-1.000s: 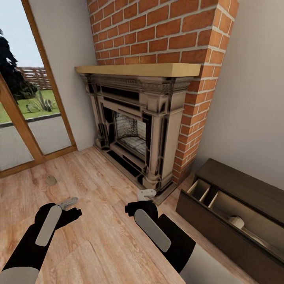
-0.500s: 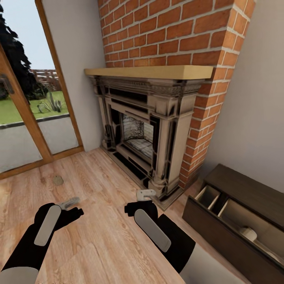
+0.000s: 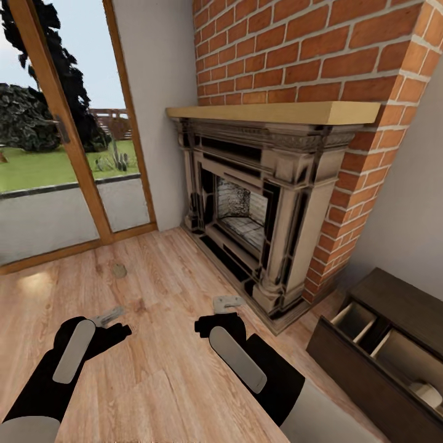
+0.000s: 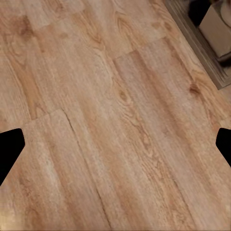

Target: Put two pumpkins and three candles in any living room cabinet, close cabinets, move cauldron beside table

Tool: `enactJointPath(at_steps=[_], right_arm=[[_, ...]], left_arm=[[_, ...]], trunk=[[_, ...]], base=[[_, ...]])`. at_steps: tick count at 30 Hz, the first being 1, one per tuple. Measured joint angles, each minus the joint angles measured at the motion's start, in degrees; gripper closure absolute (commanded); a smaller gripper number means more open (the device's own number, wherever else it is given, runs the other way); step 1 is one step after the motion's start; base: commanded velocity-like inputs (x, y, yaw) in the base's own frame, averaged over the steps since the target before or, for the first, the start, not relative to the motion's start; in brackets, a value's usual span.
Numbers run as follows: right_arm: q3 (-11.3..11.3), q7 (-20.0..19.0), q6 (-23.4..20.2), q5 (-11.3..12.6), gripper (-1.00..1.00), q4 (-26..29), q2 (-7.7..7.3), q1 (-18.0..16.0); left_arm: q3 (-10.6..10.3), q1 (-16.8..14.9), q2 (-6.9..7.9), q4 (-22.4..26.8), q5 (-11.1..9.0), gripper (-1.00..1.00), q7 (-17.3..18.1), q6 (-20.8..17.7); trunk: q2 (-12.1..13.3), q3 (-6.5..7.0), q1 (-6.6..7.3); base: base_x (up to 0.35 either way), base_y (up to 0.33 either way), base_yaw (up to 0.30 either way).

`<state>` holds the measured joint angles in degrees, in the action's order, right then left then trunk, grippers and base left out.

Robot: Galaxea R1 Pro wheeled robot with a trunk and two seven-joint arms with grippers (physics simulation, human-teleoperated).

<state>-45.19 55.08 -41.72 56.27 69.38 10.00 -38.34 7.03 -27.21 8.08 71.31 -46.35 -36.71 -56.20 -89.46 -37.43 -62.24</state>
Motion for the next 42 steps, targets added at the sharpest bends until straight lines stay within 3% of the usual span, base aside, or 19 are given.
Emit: enactJointPath(at_steps=[42], right_arm=[[0.0, 0.12, -0.02, 0.01, -1.0, -0.09, 0.0, 0.0]], left_arm=[[0.03, 0.0, 0.0, 0.0, -0.18, -1.0, 0.18, 0.0]], trunk=[[0.0, 0.0, 0.0]], base=[[0.0, 0.0, 0.29]])
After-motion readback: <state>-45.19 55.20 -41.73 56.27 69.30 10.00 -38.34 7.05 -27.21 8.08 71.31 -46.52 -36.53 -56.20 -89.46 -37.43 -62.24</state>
